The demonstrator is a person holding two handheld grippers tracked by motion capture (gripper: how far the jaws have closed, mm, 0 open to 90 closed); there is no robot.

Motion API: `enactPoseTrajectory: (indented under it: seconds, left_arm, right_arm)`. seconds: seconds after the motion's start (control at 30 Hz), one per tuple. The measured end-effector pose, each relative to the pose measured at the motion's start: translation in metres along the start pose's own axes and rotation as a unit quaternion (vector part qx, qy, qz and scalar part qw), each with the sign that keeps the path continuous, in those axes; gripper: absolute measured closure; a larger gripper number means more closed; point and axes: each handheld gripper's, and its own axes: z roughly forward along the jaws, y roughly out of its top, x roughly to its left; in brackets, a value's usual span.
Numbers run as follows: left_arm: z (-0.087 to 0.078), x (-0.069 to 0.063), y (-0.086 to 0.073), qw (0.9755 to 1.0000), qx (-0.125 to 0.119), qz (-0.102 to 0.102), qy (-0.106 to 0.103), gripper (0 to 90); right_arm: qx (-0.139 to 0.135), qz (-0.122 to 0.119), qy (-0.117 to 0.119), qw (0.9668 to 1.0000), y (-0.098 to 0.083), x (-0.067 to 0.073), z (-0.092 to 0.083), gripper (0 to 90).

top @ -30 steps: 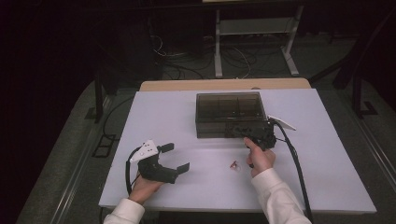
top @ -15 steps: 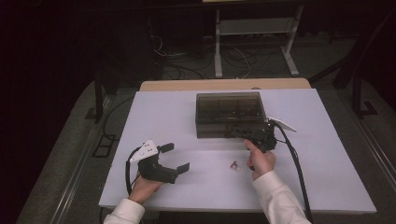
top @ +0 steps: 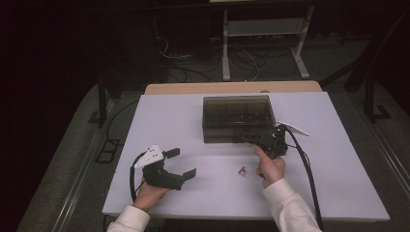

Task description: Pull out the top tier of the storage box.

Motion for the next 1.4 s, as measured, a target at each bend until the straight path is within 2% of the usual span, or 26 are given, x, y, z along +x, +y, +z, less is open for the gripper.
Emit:
enactPoseTrajectory:
  seconds: [0.2,0.5,0.77,0.9,1.07,1.4]
  left_arm:
    - [0.000,0.000,0.000,1.0000,0.000,0.000,0.000,0.0]
    - [0.000,0.000,0.000,1.0000,-0.001,-0.001,0.001,0.0]
    - [0.000,0.000,0.000,1.0000,-0.001,-0.001,0.001,0.0]
    - [0.000,0.000,0.000,1.0000,-0.002,-0.001,0.002,0.0]
    - [-0.001,0.000,0.000,1.0000,-0.002,0.000,0.002,0.0]
    - [-0.001,0.000,0.000,1.0000,-0.003,-0.002,0.003,0.0]
  right_arm:
    - [0.000,-0.018,-0.003,0.9998,0.000,0.002,-0.005,66.2]
    - [0.011,-0.050,-0.008,0.9986,-0.001,0.007,-0.014,62.8]
    - [0.034,-0.087,-0.019,0.9954,0.001,0.010,-0.023,59.4]
    - [0.051,-0.121,-0.036,0.9907,0.003,0.016,-0.025,56.1]
    - [0.070,-0.155,-0.041,0.9846,0.007,0.025,-0.027,50.5]
    - [0.100,-0.230,-0.062,0.9660,0.017,0.045,-0.031,35.5]
